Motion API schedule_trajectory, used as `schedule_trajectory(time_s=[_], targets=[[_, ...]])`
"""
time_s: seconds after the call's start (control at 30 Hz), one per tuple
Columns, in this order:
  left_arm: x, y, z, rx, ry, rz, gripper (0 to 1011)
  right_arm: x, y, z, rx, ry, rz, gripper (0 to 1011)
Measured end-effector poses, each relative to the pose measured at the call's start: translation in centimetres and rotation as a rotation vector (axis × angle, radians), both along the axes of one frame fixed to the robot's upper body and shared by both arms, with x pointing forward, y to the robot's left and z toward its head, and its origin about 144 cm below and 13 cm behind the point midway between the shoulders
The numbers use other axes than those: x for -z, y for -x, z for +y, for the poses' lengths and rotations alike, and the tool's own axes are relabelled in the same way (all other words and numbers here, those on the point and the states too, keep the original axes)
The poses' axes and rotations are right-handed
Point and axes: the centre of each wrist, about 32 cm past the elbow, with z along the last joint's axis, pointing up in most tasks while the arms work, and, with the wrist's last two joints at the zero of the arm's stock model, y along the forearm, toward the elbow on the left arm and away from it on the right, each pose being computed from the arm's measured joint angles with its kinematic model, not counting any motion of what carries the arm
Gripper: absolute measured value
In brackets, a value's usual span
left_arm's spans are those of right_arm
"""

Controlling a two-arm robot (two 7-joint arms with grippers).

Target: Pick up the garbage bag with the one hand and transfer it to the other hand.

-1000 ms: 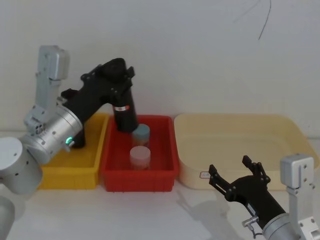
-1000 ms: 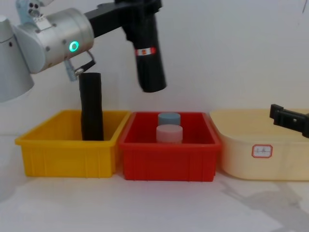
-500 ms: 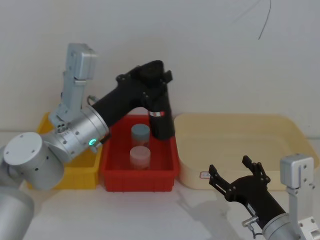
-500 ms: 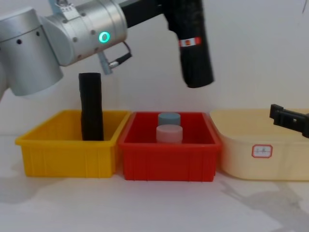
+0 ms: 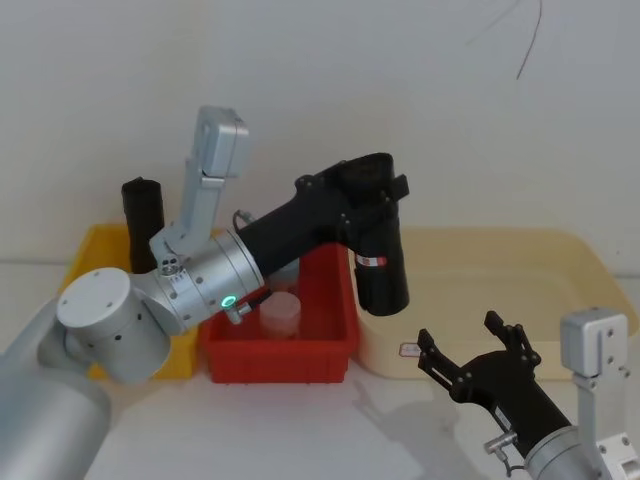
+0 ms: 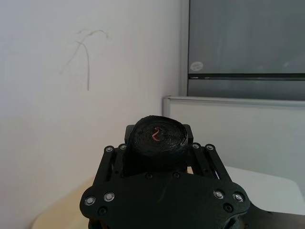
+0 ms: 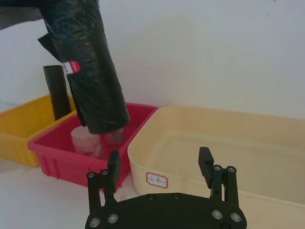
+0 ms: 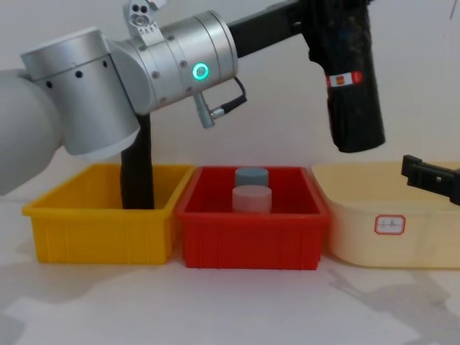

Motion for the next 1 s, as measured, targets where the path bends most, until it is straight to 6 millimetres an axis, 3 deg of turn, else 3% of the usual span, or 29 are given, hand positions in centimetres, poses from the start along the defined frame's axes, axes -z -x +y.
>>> schedule_trajectory(time_s=[1.0], targets=[[1.1,-1.1,-0.7,0.016,-0.002,0.03,528,-0.8,-0.1,0.0,-0.031,0.055,-0.002,1001]])
